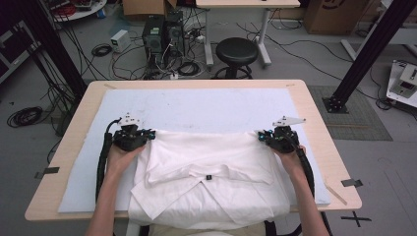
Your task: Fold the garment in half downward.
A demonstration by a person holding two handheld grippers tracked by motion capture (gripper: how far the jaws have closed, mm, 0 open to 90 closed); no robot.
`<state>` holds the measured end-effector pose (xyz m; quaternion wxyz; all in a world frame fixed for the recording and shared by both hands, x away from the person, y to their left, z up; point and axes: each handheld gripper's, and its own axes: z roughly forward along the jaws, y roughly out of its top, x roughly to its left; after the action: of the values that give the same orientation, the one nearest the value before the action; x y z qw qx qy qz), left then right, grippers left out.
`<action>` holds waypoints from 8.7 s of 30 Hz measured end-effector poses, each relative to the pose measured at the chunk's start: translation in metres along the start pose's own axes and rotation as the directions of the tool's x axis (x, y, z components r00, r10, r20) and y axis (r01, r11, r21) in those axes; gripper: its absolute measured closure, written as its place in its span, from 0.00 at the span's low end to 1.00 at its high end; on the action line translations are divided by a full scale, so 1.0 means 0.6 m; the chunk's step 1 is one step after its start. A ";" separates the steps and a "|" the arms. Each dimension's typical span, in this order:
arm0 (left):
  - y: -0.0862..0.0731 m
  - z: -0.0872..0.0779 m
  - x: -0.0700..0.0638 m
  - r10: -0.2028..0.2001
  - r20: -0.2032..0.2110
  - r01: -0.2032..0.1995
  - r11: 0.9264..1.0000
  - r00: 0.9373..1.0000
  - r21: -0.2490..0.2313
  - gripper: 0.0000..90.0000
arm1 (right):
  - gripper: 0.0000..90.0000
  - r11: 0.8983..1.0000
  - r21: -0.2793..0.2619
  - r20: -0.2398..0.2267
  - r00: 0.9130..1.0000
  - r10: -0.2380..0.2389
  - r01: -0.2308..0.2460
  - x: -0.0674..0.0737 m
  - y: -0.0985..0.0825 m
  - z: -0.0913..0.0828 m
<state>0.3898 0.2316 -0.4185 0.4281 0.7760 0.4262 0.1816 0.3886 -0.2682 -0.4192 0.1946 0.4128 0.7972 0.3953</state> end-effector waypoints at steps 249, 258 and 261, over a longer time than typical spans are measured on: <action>-0.041 -0.106 -0.010 0.043 0.042 -0.040 0.997 0.998 -0.071 0.49 | 0.28 0.992 -0.119 -0.088 0.996 0.029 -0.039 0.028 -0.094 -0.092; -0.010 -0.058 0.021 -0.006 -0.022 0.006 0.999 1.000 -0.037 0.41 | 0.27 0.990 -0.118 -0.022 0.997 0.071 -0.073 -0.007 -0.071 -0.052; -0.002 -0.039 0.034 -0.035 -0.033 0.034 0.999 0.999 -0.037 0.40 | 0.27 0.990 -0.109 -0.008 0.996 0.091 -0.091 -0.018 -0.069 -0.039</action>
<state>0.3858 0.2606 -0.4078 0.4380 0.7573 0.4433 0.1950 0.3590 -0.3021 -0.4381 0.1976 0.4368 0.7551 0.4473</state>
